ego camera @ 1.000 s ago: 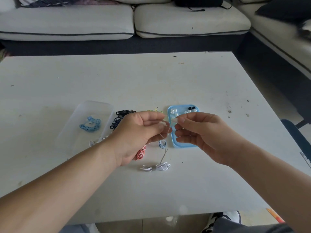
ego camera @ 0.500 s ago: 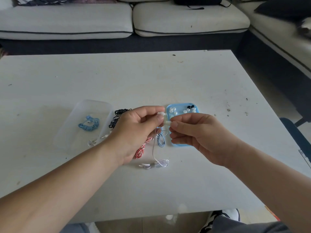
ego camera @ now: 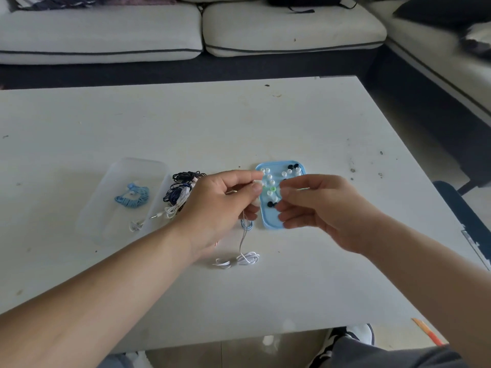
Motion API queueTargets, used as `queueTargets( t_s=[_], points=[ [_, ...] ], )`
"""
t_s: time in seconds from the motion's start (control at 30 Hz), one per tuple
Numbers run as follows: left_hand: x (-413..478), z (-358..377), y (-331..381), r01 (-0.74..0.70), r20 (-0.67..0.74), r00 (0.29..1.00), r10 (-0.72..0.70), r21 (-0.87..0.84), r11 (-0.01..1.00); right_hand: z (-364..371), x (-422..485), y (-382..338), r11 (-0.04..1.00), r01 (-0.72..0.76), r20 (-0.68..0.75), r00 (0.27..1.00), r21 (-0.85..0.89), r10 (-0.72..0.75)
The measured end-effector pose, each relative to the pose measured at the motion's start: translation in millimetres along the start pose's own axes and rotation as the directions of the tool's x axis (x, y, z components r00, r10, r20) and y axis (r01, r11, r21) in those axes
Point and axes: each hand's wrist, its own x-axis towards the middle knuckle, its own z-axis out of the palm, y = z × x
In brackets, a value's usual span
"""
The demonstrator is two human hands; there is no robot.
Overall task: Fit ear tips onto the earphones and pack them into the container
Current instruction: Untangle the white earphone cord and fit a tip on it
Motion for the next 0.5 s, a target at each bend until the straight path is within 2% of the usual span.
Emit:
queueTargets(
  t_s=[0.07,0.13,0.23,0.33,0.5],
  points=[
    [-1.0,3.9,-2.0,0.017,0.030,0.999,-0.015,-0.053,0.998,-18.5,7.1,0.4,0.970,0.058,-0.214,0.971,-0.235,-0.110],
    [-1.2,6.3,-4.1,0.030,0.044,0.999,-0.027,-0.059,0.998,-33.8,16.7,5.5,0.890,0.051,-0.307,0.928,-0.453,-0.210],
    [-0.9,9.5,-6.9,0.054,0.038,0.998,-0.053,-0.034,0.998,-41.4,27.4,17.9,0.755,0.014,-0.253,0.938,-0.655,-0.236],
    [-1.0,10.4,-8.3,0.066,0.036,0.997,-0.065,-0.026,0.998,-37.0,37.1,29.9,0.639,0.030,-0.183,0.947,-0.769,-0.265],
    [-2.4,5.7,-8.0,0.066,0.059,0.996,-0.066,0.002,0.998,-31.3,48.1,37.8,0.582,0.060,-0.146,0.942,-0.811,-0.301]
  ],
)
